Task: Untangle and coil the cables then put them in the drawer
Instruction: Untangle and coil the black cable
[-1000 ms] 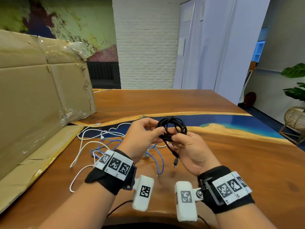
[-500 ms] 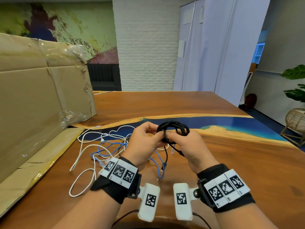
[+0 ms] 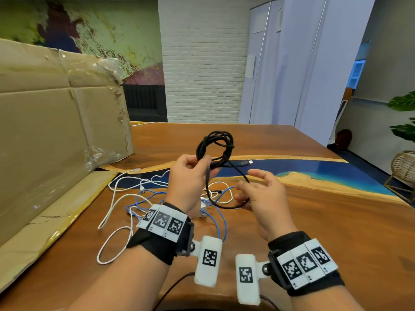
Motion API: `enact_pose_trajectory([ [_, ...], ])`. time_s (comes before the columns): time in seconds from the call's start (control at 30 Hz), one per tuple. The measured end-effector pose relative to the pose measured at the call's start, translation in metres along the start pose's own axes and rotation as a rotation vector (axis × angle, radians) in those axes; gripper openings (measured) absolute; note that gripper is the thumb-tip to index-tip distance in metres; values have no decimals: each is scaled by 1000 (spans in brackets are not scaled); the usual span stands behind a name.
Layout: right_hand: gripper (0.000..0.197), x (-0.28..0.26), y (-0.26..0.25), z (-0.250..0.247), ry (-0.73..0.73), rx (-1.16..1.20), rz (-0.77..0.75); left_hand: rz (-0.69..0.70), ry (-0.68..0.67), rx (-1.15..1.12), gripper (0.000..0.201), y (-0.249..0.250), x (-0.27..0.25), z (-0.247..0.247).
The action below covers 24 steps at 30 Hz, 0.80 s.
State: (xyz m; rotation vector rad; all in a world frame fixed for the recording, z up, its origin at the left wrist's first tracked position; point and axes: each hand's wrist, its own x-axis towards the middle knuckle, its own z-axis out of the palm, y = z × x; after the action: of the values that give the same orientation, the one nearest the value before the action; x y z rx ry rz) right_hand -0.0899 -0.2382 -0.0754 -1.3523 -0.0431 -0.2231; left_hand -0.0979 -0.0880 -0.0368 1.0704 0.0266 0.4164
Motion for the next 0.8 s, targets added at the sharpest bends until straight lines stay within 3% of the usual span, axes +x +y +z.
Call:
enact_pose_trajectory([
  [0.1, 9, -6, -5, -1, -122, 371, 121, -26, -11, -40, 12, 9, -1, -3],
  [0.17, 14, -6, -4, -7, -209, 421, 104, -71, -23, -89, 10, 16, -1, -7],
  [0.3, 28, -9, -2, -12, -276, 248, 17, -133, -80, -192, 20, 28, -6, -11],
  [0.4, 13, -11, -4, -9, -262, -29, -159, -147, -125, -180, 28, 29, -12, -9],
  [0.47, 19, -10, -7, -8, -278, -252, -258, -165, -161, -178, 20, 29, -16, -8],
  [0.57, 16, -11, -14, -6, -345, -399, -270, -193, -196, -173, 8, 26, -21, -5],
  [0.7, 13, -8, -20, -7, -154, -332, -397, -205, -190, -108, 9, 23, -24, -6],
  [0.8, 15, -14, -30, -11, -239, -110, -365, -251, -183, -90, 14, 21, -27, -9],
])
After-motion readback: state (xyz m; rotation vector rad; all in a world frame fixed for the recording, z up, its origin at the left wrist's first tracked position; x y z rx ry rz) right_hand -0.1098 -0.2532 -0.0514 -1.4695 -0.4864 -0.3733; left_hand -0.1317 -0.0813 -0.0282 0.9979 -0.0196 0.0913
